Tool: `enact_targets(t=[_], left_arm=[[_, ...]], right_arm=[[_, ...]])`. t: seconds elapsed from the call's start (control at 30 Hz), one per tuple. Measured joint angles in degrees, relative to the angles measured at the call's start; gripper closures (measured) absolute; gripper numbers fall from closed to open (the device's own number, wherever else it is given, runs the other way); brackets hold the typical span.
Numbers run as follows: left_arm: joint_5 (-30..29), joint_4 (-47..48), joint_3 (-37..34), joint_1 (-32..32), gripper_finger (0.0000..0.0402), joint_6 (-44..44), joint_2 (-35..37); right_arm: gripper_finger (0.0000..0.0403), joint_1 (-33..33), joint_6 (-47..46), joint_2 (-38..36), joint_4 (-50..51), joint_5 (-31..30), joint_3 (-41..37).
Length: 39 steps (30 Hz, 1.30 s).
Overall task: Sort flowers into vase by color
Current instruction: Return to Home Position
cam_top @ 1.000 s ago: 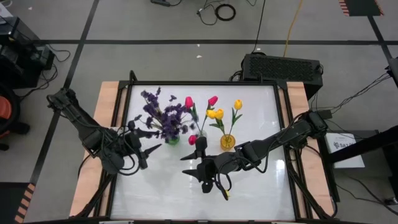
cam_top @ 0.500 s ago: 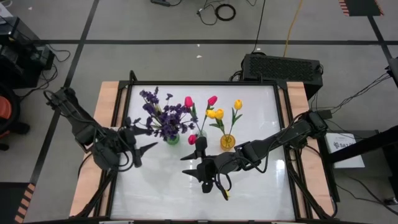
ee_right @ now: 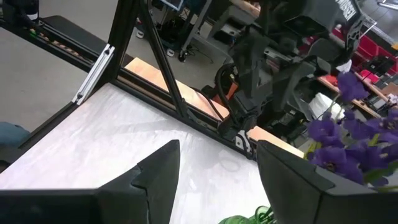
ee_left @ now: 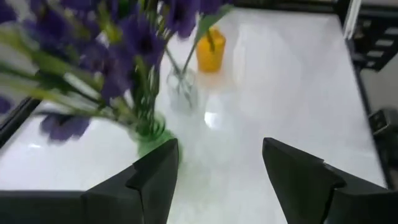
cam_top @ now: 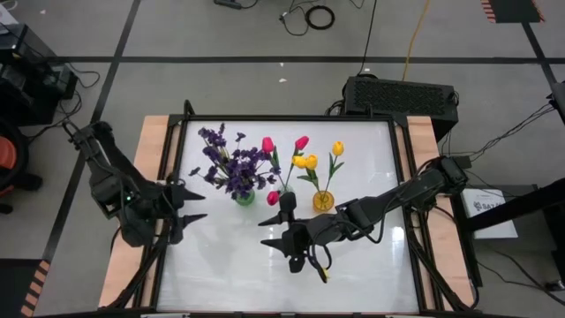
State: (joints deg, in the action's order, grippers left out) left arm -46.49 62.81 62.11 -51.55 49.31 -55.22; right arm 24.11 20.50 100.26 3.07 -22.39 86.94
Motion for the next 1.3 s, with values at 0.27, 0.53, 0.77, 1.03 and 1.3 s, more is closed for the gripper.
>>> enact_targets(t=[0.27,0.53,0.77,1.03,1.3], left_arm=[[-12.84,12.15,-1.44,-8.33,0.0164,10.35,1.05],[-19.72,10.93,-9.62,-13.41,0.0237,10.41,9.34],[-22.36,6.11,-19.24,-14.98,0.0339,10.35,16.81],[-25.72,-4.88,-30.13,-15.69,0.0394,8.25,23.43],[-27.11,-20.15,-34.15,-15.26,0.0398,-0.53,23.57]], right_arm=[[0.0197,0.01,-1.41,-1.92,4.54,0.04,0.00],[0.0197,-0.15,-3.77,-6.17,13.12,0.27,0.00],[0.0202,-0.93,-5.91,-11.97,24.09,3.62,-1.52],[0.0264,-1.26,-7.10,-25.62,25.70,6.29,-9.43],[0.0366,-1.17,-8.46,-42.50,19.64,6.29,-22.87]])
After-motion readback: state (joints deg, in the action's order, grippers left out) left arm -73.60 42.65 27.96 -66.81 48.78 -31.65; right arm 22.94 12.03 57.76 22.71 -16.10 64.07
